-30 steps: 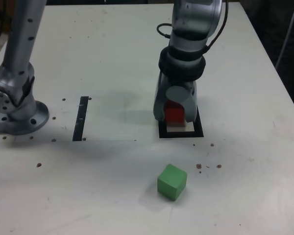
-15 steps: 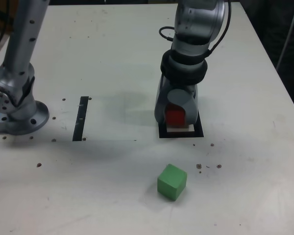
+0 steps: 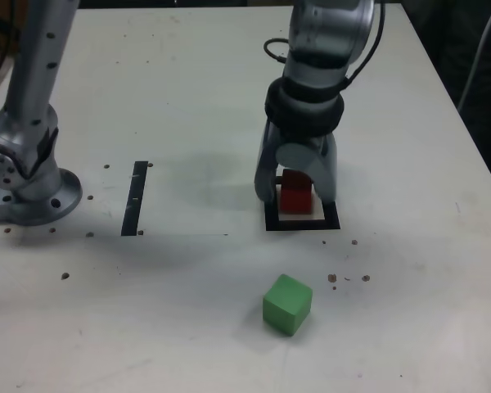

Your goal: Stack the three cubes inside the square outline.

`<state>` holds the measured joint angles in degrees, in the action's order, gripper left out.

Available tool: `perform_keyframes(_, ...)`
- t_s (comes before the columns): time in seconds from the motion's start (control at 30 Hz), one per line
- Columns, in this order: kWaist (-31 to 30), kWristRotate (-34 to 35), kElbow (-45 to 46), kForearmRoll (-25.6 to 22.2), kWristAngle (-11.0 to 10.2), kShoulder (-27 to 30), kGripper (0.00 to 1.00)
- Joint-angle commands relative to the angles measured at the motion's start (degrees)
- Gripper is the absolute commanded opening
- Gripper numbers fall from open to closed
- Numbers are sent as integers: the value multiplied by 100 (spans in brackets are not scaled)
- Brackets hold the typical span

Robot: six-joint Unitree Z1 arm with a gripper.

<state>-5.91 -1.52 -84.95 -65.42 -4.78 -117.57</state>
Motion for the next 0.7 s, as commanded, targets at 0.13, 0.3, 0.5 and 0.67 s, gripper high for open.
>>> perform_keyframes(0.13,228,-93,-814,-1184,-521,444,100)
perform_keyframes(0.3,1207,-444,-1426,-1691,-690,342,100)
perform_keyframes(0.5,2243,-536,-1846,-1637,-816,85,99)
perform_keyframes(0.67,2741,-722,-2480,-1661,-785,-376,95)
